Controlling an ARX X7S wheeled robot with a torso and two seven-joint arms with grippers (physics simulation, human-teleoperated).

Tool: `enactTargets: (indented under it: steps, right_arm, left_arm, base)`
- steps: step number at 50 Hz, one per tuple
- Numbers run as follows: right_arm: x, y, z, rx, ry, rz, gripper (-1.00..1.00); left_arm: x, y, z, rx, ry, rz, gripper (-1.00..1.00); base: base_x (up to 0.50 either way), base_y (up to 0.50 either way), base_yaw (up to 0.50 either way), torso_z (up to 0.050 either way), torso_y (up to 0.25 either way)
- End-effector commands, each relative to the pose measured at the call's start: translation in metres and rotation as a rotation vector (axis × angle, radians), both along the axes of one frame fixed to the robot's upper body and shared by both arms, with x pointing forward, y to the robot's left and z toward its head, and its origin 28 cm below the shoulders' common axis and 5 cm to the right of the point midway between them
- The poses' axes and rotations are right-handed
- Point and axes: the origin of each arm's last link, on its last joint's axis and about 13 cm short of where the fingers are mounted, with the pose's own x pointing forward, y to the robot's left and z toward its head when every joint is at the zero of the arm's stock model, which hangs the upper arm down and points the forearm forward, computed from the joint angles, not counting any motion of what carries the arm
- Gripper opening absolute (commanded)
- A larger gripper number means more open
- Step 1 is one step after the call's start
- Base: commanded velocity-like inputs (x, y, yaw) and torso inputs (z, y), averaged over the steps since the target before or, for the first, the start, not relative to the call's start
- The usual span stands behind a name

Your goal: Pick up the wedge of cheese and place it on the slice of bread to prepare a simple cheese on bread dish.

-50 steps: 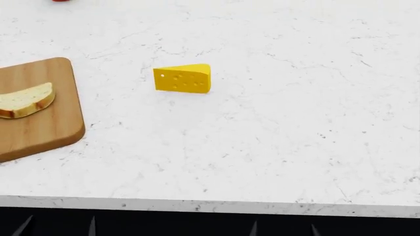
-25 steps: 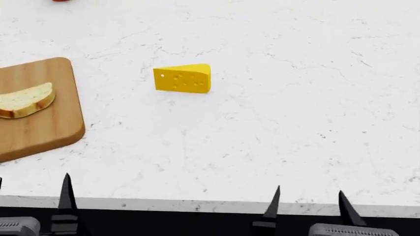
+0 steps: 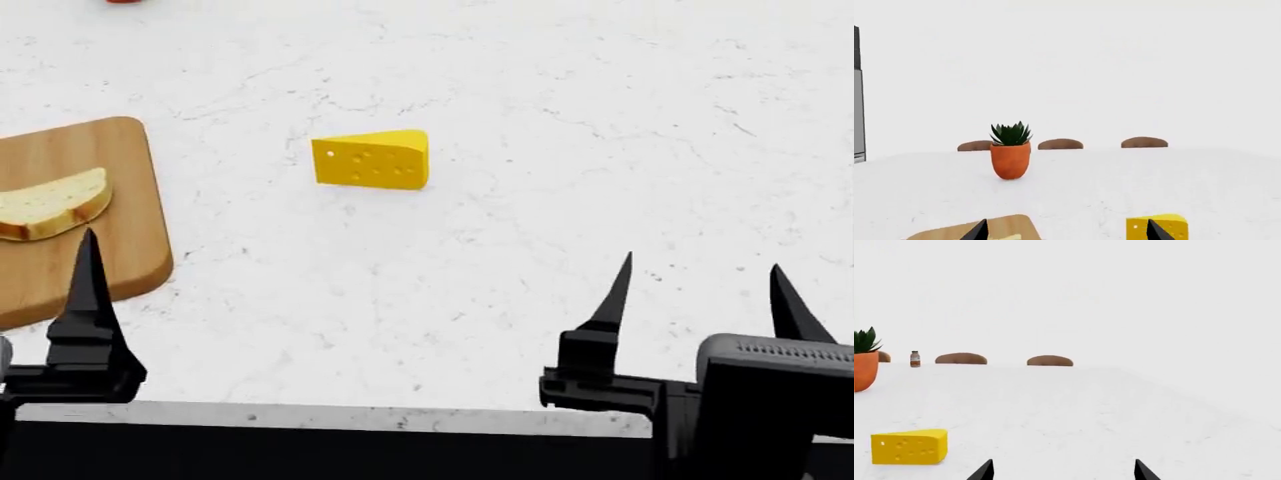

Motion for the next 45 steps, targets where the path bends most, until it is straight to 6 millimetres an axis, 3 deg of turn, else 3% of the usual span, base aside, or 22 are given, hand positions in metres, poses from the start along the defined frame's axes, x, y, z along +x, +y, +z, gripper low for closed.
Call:
enactTargets:
  steps: [1,8,21,35,45]
  right_arm:
    - [0.005,-0.004,0.037,-0.024,-0.079,-0.018,1.00]
    - [0.008,-0.006,0.052,-0.027,-0.110,-0.025,1.00]
    - [0.033,-0.011,0.078,-0.043,-0.136,-0.038,1.00]
    - [0.046,-0.011,0.106,-0.092,-0.184,-0.052,1.00]
    - [0.050,-0.010,0.116,-0.108,-0.195,-0.048,1.00]
  left_arm:
    - [0.001,0.002,0.042,0.044,-0.081,0.005,1.00]
    - [0.005,0.004,0.052,0.064,-0.092,0.007,1.00]
    - [0.018,0.008,0.094,0.141,-0.149,0.037,1.00]
    - [0.019,0.006,0.114,0.163,-0.178,0.031,1.00]
    - [0.018,0.008,0.115,0.151,-0.183,0.032,1.00]
  base:
    - [0.00,0.00,0.00,0.000,0.000]
    - [0.00,0.00,0.00,0.000,0.000]
    - [0.00,0.00,0.00,0.000,0.000]
    - [0.00,0.00,0.00,0.000,0.000]
    - [0.00,0.00,0.00,0.000,0.000]
